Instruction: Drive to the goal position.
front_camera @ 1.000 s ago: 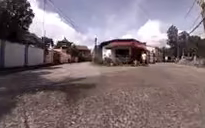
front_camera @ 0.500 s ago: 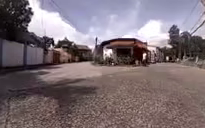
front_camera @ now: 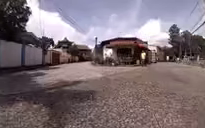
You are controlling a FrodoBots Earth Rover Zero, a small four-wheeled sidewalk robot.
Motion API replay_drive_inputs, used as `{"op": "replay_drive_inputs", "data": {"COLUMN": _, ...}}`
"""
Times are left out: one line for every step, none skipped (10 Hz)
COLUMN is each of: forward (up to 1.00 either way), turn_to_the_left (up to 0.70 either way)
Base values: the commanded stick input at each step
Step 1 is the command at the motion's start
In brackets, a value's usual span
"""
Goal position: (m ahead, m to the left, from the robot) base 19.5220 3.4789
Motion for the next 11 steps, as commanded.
{"op": "replay_drive_inputs", "data": {"forward": 0.70, "turn_to_the_left": 0.00}}
{"op": "replay_drive_inputs", "data": {"forward": 0.70, "turn_to_the_left": 0.00}}
{"op": "replay_drive_inputs", "data": {"forward": 0.70, "turn_to_the_left": 0.00}}
{"op": "replay_drive_inputs", "data": {"forward": 0.70, "turn_to_the_left": 0.00}}
{"op": "replay_drive_inputs", "data": {"forward": 0.70, "turn_to_the_left": 0.00}}
{"op": "replay_drive_inputs", "data": {"forward": 0.70, "turn_to_the_left": 0.00}}
{"op": "replay_drive_inputs", "data": {"forward": 0.70, "turn_to_the_left": 0.00}}
{"op": "replay_drive_inputs", "data": {"forward": 0.70, "turn_to_the_left": -0.07}}
{"op": "replay_drive_inputs", "data": {"forward": 0.70, "turn_to_the_left": -0.35}}
{"op": "replay_drive_inputs", "data": {"forward": 0.70, "turn_to_the_left": -0.26}}
{"op": "replay_drive_inputs", "data": {"forward": 0.70, "turn_to_the_left": -0.07}}
